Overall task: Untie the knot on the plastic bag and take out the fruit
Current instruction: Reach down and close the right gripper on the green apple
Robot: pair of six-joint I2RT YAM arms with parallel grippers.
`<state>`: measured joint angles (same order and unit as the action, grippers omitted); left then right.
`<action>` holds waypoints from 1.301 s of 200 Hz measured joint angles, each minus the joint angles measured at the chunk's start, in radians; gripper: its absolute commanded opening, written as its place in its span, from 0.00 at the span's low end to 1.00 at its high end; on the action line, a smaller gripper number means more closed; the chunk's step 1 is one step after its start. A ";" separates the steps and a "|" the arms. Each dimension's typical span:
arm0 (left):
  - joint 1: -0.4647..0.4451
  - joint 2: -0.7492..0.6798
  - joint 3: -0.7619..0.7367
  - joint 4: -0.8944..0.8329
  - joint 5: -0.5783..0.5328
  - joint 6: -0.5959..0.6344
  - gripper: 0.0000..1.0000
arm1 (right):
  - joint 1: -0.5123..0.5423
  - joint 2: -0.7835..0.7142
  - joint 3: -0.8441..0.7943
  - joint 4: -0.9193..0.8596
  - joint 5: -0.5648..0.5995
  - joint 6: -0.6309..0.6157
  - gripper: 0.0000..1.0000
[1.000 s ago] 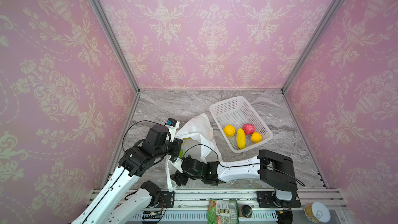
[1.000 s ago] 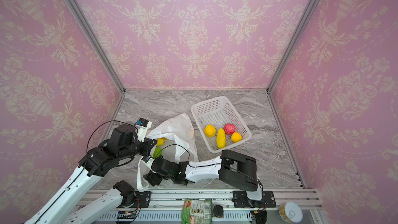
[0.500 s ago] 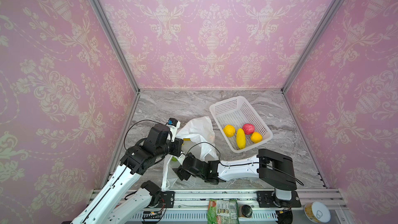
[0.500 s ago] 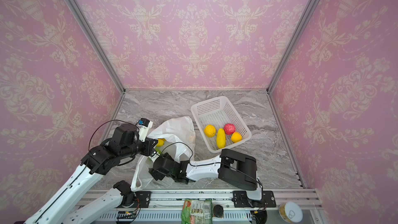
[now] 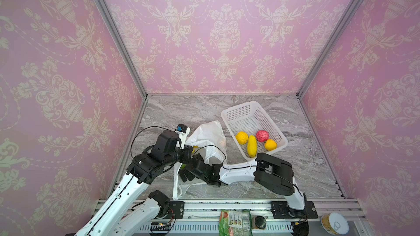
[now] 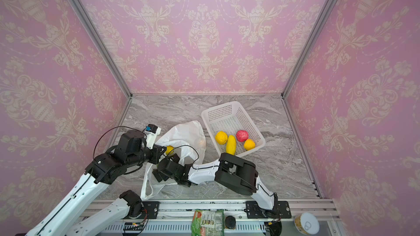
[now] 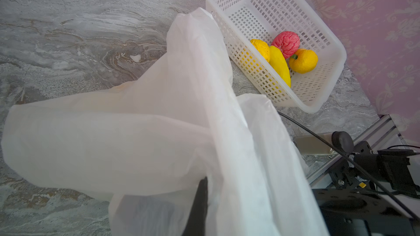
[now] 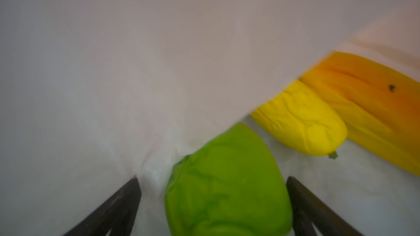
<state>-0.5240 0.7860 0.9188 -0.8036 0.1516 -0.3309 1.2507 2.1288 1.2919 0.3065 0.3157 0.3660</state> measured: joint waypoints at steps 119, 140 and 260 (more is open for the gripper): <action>0.007 0.008 0.000 -0.001 0.001 0.000 0.00 | -0.010 -0.164 -0.186 0.038 0.026 -0.006 0.59; 0.006 0.007 0.000 0.012 0.023 0.000 0.00 | -0.011 -0.229 -0.267 0.064 0.026 -0.006 0.55; 0.013 0.012 0.000 0.002 0.023 0.000 0.00 | -0.011 -0.280 -0.352 0.194 0.094 0.008 0.59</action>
<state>-0.5106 0.7982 0.9188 -0.8017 0.1741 -0.3309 1.2392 1.8492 0.9398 0.5003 0.4099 0.3744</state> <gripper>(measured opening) 0.046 0.619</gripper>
